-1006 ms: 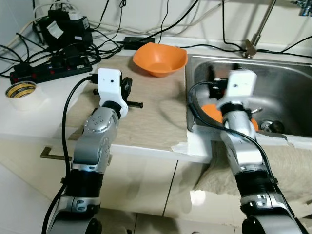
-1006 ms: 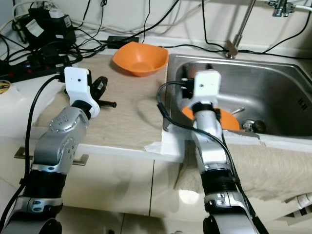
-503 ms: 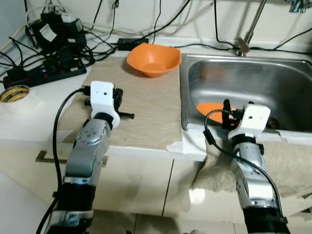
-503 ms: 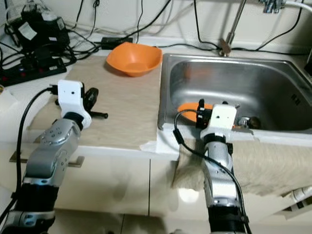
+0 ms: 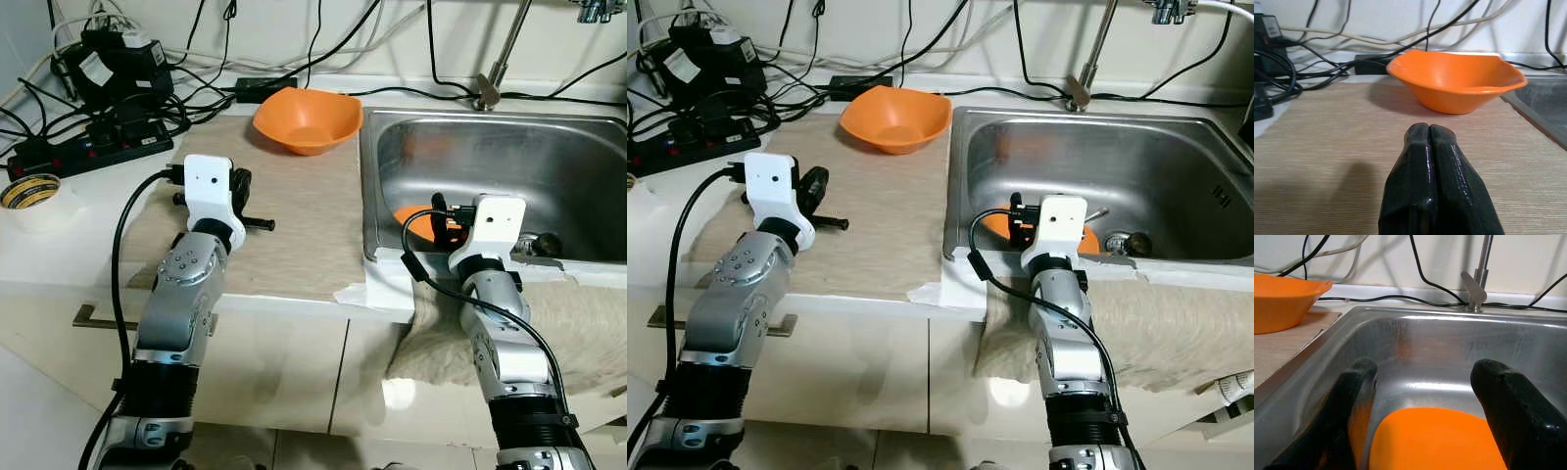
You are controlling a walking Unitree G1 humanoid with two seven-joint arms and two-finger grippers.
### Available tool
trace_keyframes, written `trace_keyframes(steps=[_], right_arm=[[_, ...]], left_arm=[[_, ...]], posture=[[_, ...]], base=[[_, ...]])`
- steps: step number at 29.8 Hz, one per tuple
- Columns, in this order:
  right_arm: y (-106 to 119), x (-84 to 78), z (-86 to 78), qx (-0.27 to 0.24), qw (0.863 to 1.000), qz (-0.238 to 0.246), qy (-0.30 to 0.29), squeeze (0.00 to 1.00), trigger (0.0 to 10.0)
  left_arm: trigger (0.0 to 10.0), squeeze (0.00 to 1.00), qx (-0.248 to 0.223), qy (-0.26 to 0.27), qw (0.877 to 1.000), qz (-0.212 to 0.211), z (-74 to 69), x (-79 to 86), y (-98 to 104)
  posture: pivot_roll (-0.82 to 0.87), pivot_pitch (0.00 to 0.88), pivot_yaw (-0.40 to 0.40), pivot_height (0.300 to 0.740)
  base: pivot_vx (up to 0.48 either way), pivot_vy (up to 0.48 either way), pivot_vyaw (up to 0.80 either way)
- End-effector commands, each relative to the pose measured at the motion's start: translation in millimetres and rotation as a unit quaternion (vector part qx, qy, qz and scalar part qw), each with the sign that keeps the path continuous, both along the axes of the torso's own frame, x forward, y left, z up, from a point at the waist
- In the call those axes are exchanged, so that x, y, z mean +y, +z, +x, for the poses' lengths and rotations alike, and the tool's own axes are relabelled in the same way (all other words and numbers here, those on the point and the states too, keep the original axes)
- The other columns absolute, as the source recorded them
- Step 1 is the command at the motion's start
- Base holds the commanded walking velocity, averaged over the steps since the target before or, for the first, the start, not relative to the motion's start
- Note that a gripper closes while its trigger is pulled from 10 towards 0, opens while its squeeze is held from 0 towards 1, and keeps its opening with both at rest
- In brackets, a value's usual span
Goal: Kitchen organization
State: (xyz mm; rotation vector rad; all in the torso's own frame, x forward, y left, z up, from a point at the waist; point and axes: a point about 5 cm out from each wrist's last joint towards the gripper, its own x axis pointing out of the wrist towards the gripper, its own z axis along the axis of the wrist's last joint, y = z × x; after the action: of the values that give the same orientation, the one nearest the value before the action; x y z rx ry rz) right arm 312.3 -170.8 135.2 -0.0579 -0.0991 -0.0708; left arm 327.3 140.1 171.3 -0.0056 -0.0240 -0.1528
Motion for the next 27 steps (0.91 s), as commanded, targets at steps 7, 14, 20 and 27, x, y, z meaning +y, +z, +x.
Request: trace_keyframes(steps=[7, 14, 20, 27], right_arm=[[38.3, -2.1, 4.9, -0.06, 0.998, -0.013, 0.003, 0.0, 10.0], [31.4, 3.8, 8.8, -0.043, 0.999, -0.009, 0.012, 0.0, 10.0], [6.7, 13.6, 4.5, 0.016, 0.999, 0.016, 0.041, 0.0, 10.0], [10.1, 18.7, 7.0, 0.012, 0.997, 0.002, 0.07, 0.0, 10.0]], left_arm=[[10.0, 0.0, 0.008, -0.008, 1.0, -0.017, -2.7, -4.2, -0.7], [10.0, 0.0, 0.011, -0.003, 1.0, -0.017, 0.8, -0.6, -4.4], [10.0, 0.0, 0.01, 0.003, 1.0, -0.025, 0.7, 4.2, -4.4], [10.0, 0.0, 0.007, -0.007, 1.0, -0.028, 2.5, 3.5, -2.1]], posture=[[-0.03, 0.0, 0.03, 0.732], [-0.02, 0.0, 0.015, 0.732], [-0.01, 0.0, 0.002, 0.732], [0.0, 0.0, 0.0, 0.732]], base=[[0.0, 0.0, 0.0], [0.0, 0.0, 0.0], [0.0, 0.0, 0.0], [0.0, 0.0, 0.0]])
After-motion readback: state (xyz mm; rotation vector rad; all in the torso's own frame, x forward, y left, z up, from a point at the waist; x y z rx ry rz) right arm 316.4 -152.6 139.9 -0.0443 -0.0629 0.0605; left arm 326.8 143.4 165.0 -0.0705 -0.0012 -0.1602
